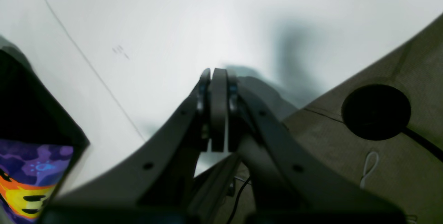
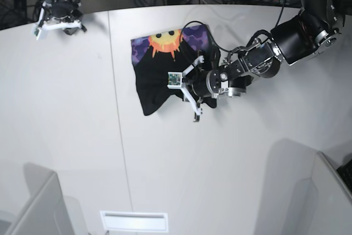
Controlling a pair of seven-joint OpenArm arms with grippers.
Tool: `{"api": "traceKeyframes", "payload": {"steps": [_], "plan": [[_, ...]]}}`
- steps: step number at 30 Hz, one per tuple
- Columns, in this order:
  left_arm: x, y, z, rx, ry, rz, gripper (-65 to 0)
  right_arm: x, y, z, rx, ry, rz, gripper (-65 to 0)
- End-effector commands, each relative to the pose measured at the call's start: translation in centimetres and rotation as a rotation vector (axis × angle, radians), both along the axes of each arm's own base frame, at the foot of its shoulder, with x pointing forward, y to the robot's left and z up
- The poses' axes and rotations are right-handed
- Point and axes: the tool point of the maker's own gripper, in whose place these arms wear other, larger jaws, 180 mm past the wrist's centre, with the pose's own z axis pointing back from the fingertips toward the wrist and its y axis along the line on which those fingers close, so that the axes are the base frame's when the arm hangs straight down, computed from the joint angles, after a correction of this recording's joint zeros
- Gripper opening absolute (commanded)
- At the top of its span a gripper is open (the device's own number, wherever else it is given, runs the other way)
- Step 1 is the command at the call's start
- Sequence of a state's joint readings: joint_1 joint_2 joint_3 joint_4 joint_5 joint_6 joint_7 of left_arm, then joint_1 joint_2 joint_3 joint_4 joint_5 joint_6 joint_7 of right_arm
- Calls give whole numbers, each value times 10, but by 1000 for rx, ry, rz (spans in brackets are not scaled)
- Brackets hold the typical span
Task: Fold the T-shirt properly
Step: 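Flip the bundle over with the left gripper, exposing the sun print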
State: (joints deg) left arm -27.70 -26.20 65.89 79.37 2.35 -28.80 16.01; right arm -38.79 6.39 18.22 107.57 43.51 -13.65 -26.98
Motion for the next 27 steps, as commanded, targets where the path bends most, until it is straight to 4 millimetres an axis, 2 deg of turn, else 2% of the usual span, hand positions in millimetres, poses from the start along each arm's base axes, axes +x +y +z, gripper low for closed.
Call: {"api": "traceKeyframes", "payload": {"steps": [1, 4, 8, 17, 22, 27], "plan": [[-14, 15, -16, 93, 51, -33, -650, 4, -3, 7, -18, -26, 6, -650], [-17, 13, -16, 92, 54, -41, -650, 4, -4, 7, -20, -26, 8, -650], [-19, -8, -11, 63, 40, -68, -650, 5, -5, 8, -24, -27, 12, -650], [-16, -32, -7, 100, -55, -178, -650, 6, -5, 8, -25, -29, 12, -650], [-17, -39, -3, 83, -32, -180, -650, 6, -6, 8, -26, -29, 11, -650], [-16, -37, -3, 84, -30, -174, -650, 6, -5, 8, -25, -30, 12, -650]]}}
